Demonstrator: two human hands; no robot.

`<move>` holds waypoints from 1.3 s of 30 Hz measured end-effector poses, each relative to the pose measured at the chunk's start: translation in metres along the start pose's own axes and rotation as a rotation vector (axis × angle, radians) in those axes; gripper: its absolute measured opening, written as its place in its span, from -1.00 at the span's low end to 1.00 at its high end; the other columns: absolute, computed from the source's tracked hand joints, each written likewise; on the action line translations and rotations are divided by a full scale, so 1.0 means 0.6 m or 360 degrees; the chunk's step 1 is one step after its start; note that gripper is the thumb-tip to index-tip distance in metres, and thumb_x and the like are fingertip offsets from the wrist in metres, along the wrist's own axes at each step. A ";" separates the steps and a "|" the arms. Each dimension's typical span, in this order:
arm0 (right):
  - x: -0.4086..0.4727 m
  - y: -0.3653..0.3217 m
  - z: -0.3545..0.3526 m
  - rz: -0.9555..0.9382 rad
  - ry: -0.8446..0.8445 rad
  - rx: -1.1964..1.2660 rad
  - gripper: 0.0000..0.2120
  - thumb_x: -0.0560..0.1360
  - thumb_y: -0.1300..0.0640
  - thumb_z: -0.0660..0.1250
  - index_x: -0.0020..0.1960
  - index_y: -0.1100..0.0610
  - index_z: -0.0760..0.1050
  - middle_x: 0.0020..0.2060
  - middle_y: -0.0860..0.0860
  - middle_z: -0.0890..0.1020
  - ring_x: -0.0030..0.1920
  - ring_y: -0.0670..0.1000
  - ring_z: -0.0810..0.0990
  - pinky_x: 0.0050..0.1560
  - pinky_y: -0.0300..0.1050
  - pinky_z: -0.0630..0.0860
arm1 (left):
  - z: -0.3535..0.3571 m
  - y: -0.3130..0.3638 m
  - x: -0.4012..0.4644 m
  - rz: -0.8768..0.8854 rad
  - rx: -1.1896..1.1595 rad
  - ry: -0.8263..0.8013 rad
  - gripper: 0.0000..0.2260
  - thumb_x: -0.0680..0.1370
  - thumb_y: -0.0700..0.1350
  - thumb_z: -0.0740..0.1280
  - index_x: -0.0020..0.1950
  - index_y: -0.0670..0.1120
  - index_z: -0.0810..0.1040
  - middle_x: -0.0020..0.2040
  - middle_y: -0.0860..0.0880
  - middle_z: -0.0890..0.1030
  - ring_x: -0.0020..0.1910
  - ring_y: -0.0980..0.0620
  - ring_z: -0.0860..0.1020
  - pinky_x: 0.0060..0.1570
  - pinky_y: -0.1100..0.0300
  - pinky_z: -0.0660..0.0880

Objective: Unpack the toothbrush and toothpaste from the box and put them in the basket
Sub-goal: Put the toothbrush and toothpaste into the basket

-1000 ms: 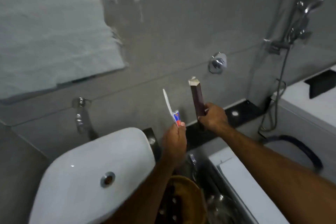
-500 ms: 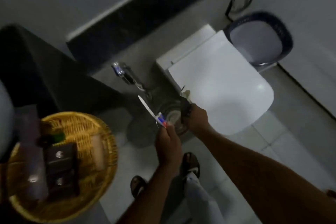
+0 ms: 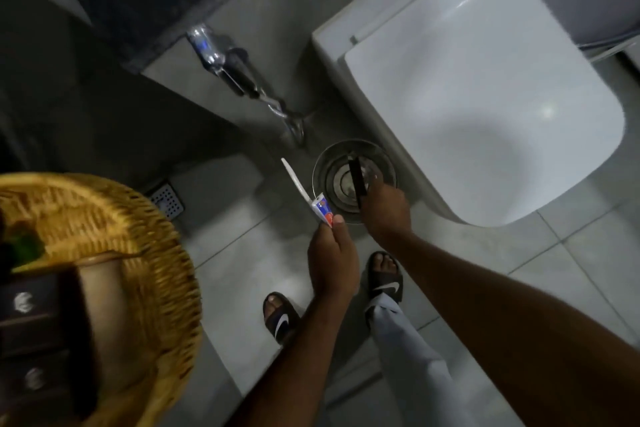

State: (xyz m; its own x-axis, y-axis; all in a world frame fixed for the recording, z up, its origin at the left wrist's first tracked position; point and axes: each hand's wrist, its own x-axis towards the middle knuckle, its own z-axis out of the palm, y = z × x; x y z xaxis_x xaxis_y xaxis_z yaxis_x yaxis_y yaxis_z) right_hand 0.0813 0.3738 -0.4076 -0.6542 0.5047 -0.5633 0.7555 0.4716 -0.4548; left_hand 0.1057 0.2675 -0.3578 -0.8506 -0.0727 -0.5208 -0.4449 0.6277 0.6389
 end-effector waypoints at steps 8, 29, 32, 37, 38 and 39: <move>-0.205 -0.113 -0.239 -0.0422 0.0591 0.0527 -0.87 0.54 0.25 0.38 0.02 0.13 0.67 -0.23 -0.08 0.65 -0.28 -0.14 0.56 -0.21 -0.52 0.35 | -0.134 0.202 -0.118 0.0279 -0.0186 -0.0259 -0.66 0.64 0.02 0.13 -0.11 -0.17 0.56 -0.29 -0.08 0.58 -0.26 -0.08 0.56 -0.24 0.09 0.46; -0.567 -0.694 -0.456 -0.2427 0.1138 -0.0956 -0.94 0.41 0.25 0.46 -0.12 0.16 0.62 -0.17 0.11 0.68 -0.25 0.15 0.63 -0.36 -0.02 0.55 | -0.866 0.352 -0.196 0.0979 0.0069 -0.0479 -0.79 0.52 -0.06 0.27 -0.24 -0.11 0.59 -0.33 -0.05 0.64 -0.35 0.04 0.59 -0.23 0.15 0.57; -0.567 -0.711 -0.444 -0.2321 0.1265 -0.0976 -0.95 0.43 0.27 0.42 -0.12 0.17 0.63 -0.21 0.10 0.68 -0.25 0.15 0.62 -0.37 0.00 0.55 | -0.891 0.326 -0.179 0.0931 0.0274 -0.0187 -0.71 0.37 0.07 0.35 -0.18 -0.15 0.63 -0.26 -0.13 0.68 -0.27 -0.07 0.65 -0.18 0.04 0.60; -0.572 -0.691 -0.434 -0.2085 0.1409 -0.0918 -0.92 0.41 0.30 0.42 -0.25 0.19 0.61 -0.34 0.09 0.66 -0.32 0.12 0.56 -0.46 -0.08 0.48 | -0.879 0.282 -0.165 0.0822 0.0126 -0.0250 -0.67 0.48 0.07 0.32 -0.17 -0.20 0.67 -0.24 -0.17 0.71 -0.27 -0.13 0.68 -0.17 0.01 0.63; -0.570 -0.679 -0.433 -0.2013 0.1385 -0.0869 -0.91 0.41 0.28 0.42 -0.27 0.18 0.60 -0.37 0.09 0.64 -0.33 0.11 0.55 -0.46 -0.11 0.44 | -0.872 0.277 -0.167 0.0777 0.0074 -0.0251 -0.67 0.49 0.09 0.31 -0.18 -0.17 0.67 -0.23 -0.15 0.71 -0.27 -0.11 0.68 -0.17 0.00 0.64; -0.565 -0.665 -0.431 -0.1893 0.1323 -0.0800 -0.91 0.43 0.25 0.42 -0.26 0.16 0.60 -0.36 0.07 0.63 -0.32 0.10 0.55 -0.44 -0.13 0.41 | -0.863 0.271 -0.166 0.0726 0.0012 -0.0253 -0.67 0.49 0.11 0.30 -0.18 -0.13 0.66 -0.22 -0.12 0.72 -0.27 -0.10 0.68 -0.16 0.00 0.64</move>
State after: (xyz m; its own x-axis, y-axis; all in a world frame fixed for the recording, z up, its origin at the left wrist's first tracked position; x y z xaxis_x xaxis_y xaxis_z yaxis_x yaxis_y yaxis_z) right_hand -0.0077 0.2011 0.1433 -0.8152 -0.1613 0.5563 -0.1807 0.9833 0.0204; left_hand -0.0271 -0.0245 0.0913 -0.9047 0.3305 -0.2688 -0.0336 0.5737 0.8184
